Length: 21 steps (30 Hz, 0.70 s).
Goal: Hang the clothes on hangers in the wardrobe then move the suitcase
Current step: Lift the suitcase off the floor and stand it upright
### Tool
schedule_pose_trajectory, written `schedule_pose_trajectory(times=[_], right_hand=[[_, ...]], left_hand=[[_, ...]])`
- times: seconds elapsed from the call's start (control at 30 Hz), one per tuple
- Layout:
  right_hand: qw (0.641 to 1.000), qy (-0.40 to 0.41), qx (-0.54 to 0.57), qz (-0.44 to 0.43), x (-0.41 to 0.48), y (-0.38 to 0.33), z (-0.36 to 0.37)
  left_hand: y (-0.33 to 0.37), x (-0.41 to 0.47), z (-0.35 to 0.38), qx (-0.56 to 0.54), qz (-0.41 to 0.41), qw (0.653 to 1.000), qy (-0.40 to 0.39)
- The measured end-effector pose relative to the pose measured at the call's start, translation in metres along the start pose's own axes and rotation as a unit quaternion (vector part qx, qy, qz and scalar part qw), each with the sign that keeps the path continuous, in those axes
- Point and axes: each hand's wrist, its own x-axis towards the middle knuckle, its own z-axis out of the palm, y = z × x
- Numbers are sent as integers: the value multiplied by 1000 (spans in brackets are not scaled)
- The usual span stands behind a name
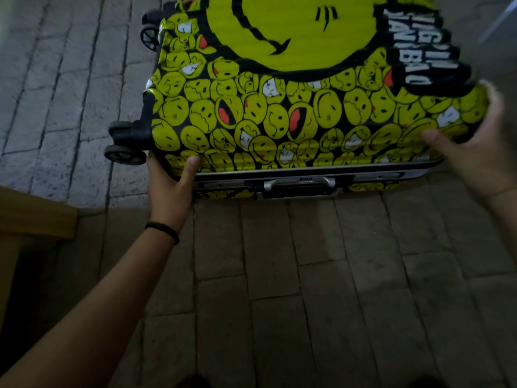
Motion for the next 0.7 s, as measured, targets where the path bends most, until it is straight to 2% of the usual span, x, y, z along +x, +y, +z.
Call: schedule_pose_trajectory(times=[0.1,0.17,0.27,0.37,0.43,0.47,0.57,0.7], right_hand=[[1000,11,4,4,-11,12,-3],[998,32,30,36,-22,12,-1],[997,25,71,29,-27,5,4],[985,79,139,70,-18,25,14],[963,52,221,148,-11,54,13],[939,51,273,203,-10,66,13],[890,60,370,261,-16,71,24],[829,50,427,358,-19,93,46]], left_hand=[[14,-24,5,14,12,999,36],[28,-49,12,78,38,994,68],[57,-72,28,149,152,977,16],[94,-55,56,197,297,933,-46],[126,-35,82,245,376,890,-77],[142,-27,98,277,398,869,-94],[188,-12,142,376,392,824,-161],[219,-13,186,434,339,803,-227]])
